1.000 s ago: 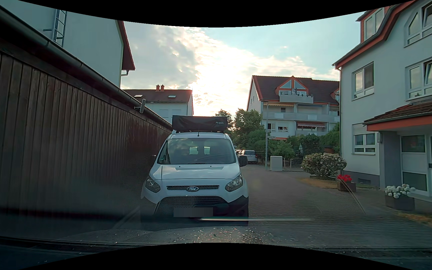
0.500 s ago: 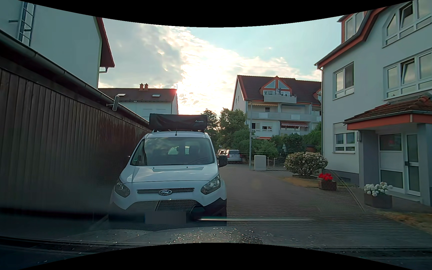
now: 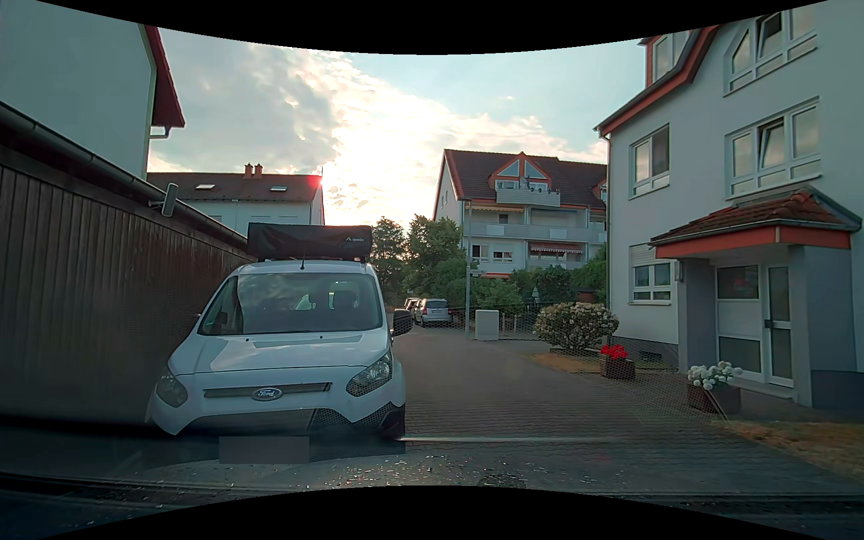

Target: Follow the waypoints while adhering to traffic rules and regulations

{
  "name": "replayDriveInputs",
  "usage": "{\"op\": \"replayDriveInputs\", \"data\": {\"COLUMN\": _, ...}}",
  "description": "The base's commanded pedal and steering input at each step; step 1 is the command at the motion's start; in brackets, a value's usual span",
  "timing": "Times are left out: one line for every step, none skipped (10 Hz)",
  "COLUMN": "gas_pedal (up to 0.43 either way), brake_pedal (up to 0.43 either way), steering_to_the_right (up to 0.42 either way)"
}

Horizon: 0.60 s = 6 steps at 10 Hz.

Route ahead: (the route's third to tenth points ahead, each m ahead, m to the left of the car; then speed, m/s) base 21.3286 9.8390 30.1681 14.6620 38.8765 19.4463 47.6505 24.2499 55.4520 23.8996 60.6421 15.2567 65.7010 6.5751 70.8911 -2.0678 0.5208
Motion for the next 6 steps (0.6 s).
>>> {"op": "replayDriveInputs", "data": {"gas_pedal": 0.0, "brake_pedal": 0.043, "steering_to_the_right": 0.964}}
{"op": "replayDriveInputs", "data": {"gas_pedal": 0.0, "brake_pedal": 0.043, "steering_to_the_right": 0.964}}
{"op": "replayDriveInputs", "data": {"gas_pedal": 0.0, "brake_pedal": 0.037, "steering_to_the_right": 0.963}}
{"op": "replayDriveInputs", "data": {"gas_pedal": 0.0, "brake_pedal": 0.037, "steering_to_the_right": 0.962}}
{"op": "replayDriveInputs", "data": {"gas_pedal": 0.0, "brake_pedal": 0.037, "steering_to_the_right": 0.961}}
{"op": "replayDriveInputs", "data": {"gas_pedal": 0.0, "brake_pedal": 0.03, "steering_to_the_right": 0.961}}
